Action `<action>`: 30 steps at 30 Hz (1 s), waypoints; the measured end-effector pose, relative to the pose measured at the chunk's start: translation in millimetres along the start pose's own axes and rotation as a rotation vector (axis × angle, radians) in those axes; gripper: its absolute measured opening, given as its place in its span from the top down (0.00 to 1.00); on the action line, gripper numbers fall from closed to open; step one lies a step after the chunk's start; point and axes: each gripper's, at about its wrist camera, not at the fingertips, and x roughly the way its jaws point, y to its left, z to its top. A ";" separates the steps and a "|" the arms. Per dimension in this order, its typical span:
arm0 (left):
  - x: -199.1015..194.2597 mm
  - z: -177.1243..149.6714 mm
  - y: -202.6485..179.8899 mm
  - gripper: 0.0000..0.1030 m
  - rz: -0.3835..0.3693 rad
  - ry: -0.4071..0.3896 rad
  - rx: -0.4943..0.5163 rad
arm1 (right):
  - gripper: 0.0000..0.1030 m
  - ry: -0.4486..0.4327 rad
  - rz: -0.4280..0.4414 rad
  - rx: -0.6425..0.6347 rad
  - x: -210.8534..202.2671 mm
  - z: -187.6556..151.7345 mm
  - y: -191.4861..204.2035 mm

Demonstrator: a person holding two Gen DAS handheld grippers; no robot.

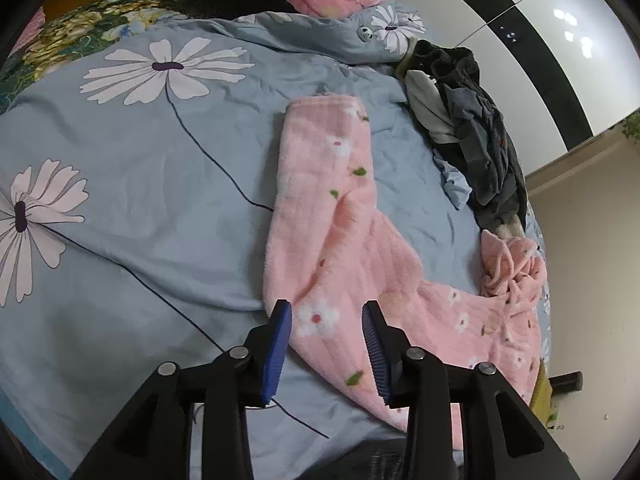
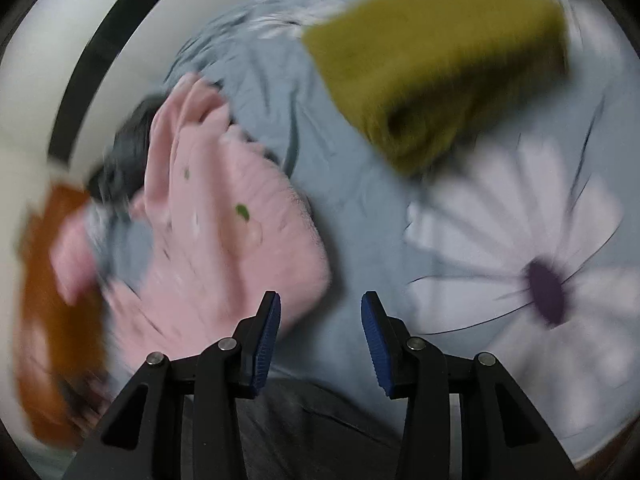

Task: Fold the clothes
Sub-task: 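Open both grippers and release the spread pink garment onto the bed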

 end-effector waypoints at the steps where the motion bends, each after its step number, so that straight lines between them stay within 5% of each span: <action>1: -2.4 -1.3 -2.4 0.60 0.000 -0.001 0.005 | 0.58 0.015 0.021 0.042 9.2 2.5 -2.7; 8: -12.1 -12.2 -17.2 0.53 0.009 -0.003 0.026 | 0.60 0.098 0.042 0.251 56.4 9.4 -14.2; 10: -13.1 -14.0 -19.5 0.53 0.017 0.000 0.029 | 0.89 0.088 0.077 0.274 58.1 8.4 -9.6; 11: -13.1 -14.2 -20.4 0.53 0.020 0.001 0.028 | 0.92 0.079 0.085 0.259 56.6 9.0 -4.0; 17: -10.7 -7.8 -23.8 0.52 0.030 -0.002 0.035 | 0.95 -0.115 0.063 0.050 5.2 21.3 42.7; 20: -7.3 1.9 -23.8 0.51 0.045 -0.008 0.040 | 0.97 -0.231 -0.016 0.049 -22.8 33.2 35.7; 30: 55.7 86.0 -31.9 0.50 0.168 -0.001 0.081 | 0.97 -0.177 -0.149 0.088 -7.4 27.2 22.4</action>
